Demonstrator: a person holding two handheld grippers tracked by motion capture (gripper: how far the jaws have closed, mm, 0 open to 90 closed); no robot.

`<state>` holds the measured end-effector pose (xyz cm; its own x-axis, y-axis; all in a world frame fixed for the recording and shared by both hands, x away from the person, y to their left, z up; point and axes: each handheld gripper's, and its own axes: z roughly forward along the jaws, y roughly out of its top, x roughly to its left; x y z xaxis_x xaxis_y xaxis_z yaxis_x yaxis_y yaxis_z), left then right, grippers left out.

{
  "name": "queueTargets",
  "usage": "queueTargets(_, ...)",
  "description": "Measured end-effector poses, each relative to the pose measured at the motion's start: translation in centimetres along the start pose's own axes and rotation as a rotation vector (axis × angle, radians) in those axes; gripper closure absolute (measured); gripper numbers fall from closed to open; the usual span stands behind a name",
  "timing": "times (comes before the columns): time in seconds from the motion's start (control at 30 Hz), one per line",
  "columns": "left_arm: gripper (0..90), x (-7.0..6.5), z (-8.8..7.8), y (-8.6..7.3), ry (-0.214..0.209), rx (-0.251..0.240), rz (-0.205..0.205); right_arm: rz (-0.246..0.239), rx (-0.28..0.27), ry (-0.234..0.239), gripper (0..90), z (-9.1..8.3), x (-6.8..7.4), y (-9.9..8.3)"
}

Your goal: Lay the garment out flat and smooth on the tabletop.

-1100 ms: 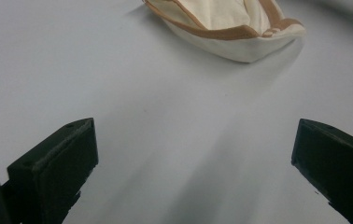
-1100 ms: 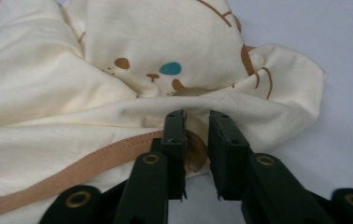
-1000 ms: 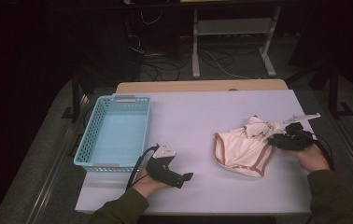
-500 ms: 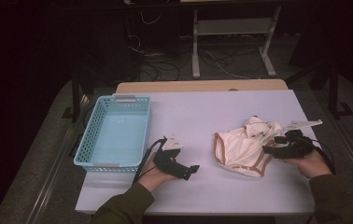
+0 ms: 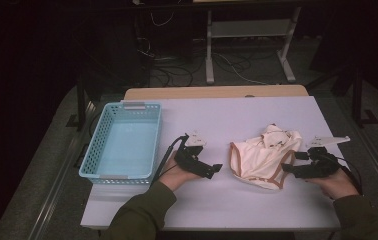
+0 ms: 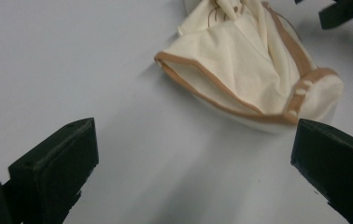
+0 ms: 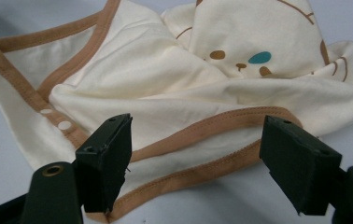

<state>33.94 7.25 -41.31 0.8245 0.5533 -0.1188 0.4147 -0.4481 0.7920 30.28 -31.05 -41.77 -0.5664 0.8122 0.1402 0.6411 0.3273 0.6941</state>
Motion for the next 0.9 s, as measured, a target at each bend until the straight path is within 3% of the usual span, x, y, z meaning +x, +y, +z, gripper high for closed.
queueTargets(0.33, 0.9, 1.1, 2.0, 2.3, -0.003, -0.010, 0.015, -0.007, -0.012, 0.014, 24.1, -0.3, 0.4, -0.7)
queueTargets(0.63, 14.8, 2.3, 4.4, 3.8, -0.020, -0.025, 0.002, -0.005, -0.011, 0.014, 24.3, -0.2, 0.6, -0.7)
queueTargets(0.9, 29.2, 3.1, 6.9, 4.7, -0.027, -0.004, -0.001, -0.007, -0.015, 0.014, 24.5, -0.1, 0.6, -0.7)
